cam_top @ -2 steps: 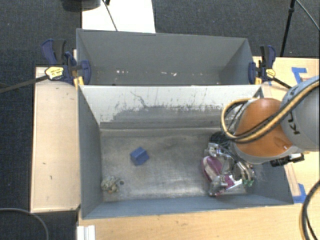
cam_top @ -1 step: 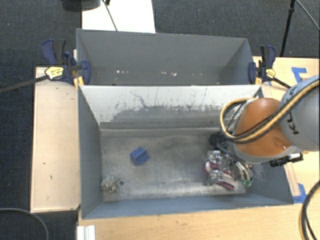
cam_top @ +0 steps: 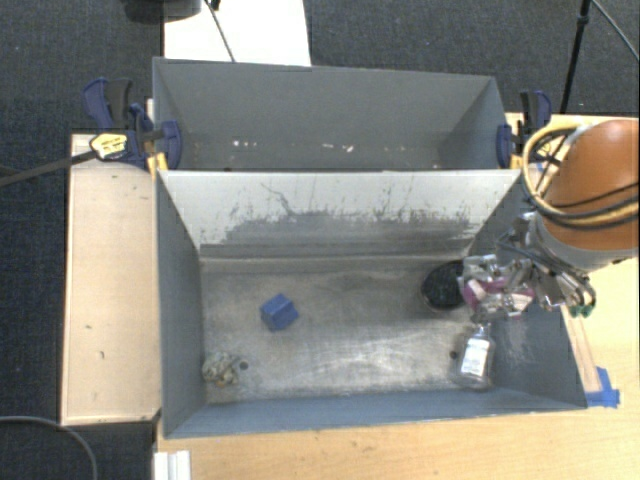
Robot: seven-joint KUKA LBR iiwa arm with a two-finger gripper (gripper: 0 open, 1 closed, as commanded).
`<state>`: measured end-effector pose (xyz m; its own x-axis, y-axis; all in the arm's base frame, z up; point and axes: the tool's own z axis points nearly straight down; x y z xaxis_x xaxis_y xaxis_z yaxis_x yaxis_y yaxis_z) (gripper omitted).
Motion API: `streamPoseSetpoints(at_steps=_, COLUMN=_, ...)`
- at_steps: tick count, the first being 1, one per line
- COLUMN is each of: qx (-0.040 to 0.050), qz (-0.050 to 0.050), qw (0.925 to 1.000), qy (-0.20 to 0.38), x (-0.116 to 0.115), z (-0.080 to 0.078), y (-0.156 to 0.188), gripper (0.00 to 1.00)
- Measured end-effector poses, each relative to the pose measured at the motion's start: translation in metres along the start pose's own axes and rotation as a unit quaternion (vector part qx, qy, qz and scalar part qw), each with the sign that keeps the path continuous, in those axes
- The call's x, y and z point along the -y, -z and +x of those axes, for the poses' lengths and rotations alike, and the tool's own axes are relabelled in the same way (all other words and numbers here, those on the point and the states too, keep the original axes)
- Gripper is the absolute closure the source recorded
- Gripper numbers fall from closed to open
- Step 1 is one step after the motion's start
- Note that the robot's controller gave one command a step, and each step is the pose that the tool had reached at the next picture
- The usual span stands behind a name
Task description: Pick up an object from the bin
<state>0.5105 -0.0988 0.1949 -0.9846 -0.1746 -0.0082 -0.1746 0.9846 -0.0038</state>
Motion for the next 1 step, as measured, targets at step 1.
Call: streamPoseSetpoints(at_steps=1, qx=0.0, qz=-0.001, qw=0.989, qy=0.148, x=-0.0292, z=-0.0125, y=0.1041, gripper=1.0)
